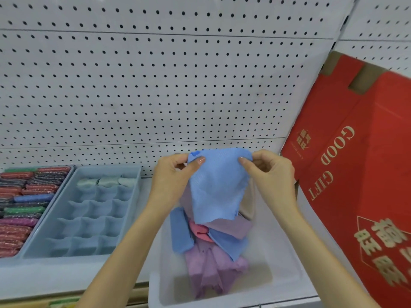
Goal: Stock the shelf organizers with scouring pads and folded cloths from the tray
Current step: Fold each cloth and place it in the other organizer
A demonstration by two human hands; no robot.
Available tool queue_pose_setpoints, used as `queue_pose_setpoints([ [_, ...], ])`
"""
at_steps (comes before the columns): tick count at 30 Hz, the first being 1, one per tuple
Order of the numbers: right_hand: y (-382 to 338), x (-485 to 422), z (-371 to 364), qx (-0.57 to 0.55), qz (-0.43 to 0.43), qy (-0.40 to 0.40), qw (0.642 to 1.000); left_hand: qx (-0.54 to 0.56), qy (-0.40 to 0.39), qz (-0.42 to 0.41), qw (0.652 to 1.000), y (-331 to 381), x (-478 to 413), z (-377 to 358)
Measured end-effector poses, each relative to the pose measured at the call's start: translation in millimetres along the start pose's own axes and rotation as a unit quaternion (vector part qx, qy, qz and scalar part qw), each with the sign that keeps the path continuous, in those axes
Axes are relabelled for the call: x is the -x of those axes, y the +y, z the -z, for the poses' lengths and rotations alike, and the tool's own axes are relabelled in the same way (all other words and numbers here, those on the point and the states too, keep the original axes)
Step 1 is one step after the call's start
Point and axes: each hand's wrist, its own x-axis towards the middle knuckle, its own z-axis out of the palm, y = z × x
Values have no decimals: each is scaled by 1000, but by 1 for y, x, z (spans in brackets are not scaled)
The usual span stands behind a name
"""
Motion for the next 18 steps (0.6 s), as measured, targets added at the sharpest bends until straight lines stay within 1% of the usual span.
queue_pose_setpoints([
  [3, -3, 6, -5, 54, 31, 73, 995, -37, 29, -13, 999, 4, -4, -2],
  [5, -7, 12, -13, 79, 70, 106, 989, -57, 38, -26, 997, 10, -3, -8],
  [7, -12, 17, -22, 98, 105, 106, 984, -52, 36, -42, 997, 17, 0, -15],
  [9, -18, 15, -25, 94, 109, 99, 985, -48, 37, -52, 997, 23, 1, -18],
  [13, -25, -5, -6, 33, 109, 102, 988, -127, 66, -98, 985, 30, -5, -6],
  [14, -28, -7, -1, 12, 122, 98, 988, -110, 53, -116, 986, 35, -5, -3],
  [16, -33, -5, 1, -13, 164, 114, 980, -19, 12, -154, 988, 47, -1, 2],
  [18, -37, -2, -2, -26, 198, 166, 966, 46, 5, -182, 982, 59, 1, -1],
])
